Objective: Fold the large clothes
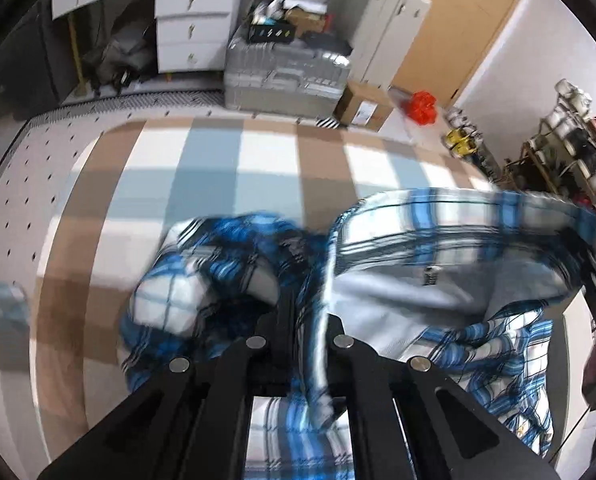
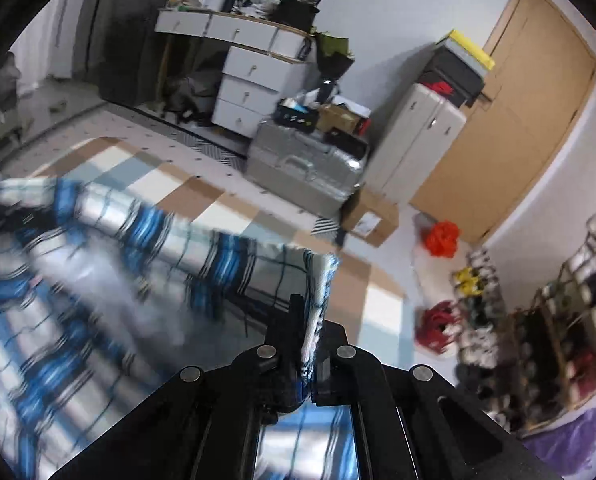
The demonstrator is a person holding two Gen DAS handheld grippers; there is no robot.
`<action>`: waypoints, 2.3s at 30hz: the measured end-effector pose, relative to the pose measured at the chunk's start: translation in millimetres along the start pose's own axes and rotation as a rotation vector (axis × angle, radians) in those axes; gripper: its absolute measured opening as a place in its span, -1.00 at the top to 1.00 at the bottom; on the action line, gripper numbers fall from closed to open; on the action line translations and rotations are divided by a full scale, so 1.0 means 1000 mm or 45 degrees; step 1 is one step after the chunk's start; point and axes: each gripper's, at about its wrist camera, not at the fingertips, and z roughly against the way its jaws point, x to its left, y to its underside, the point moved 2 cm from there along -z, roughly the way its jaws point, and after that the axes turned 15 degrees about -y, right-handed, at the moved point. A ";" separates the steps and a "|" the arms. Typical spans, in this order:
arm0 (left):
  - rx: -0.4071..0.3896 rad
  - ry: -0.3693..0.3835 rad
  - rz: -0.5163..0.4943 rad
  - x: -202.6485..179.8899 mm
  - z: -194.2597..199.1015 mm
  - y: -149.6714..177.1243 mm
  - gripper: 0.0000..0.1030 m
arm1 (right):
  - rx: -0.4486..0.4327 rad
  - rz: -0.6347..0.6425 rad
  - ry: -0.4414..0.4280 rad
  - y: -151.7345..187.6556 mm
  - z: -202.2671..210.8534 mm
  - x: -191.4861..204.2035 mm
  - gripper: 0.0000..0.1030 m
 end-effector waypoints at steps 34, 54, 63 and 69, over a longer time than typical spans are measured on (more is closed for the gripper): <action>0.060 -0.372 -0.630 -0.075 -0.029 0.001 -0.31 | 0.147 -0.369 -0.599 0.124 0.069 0.025 0.92; -0.107 -0.195 -0.354 -0.048 0.005 -0.005 1.00 | 0.187 -0.040 -0.256 0.010 -0.006 0.046 -0.97; -0.192 -0.188 -0.253 -0.043 0.021 -0.027 1.00 | 0.425 -0.098 0.023 -0.007 -0.062 0.022 0.92; -0.258 -0.077 -0.126 -0.034 0.062 -0.016 1.00 | 0.184 0.104 0.288 -0.033 0.005 0.026 0.94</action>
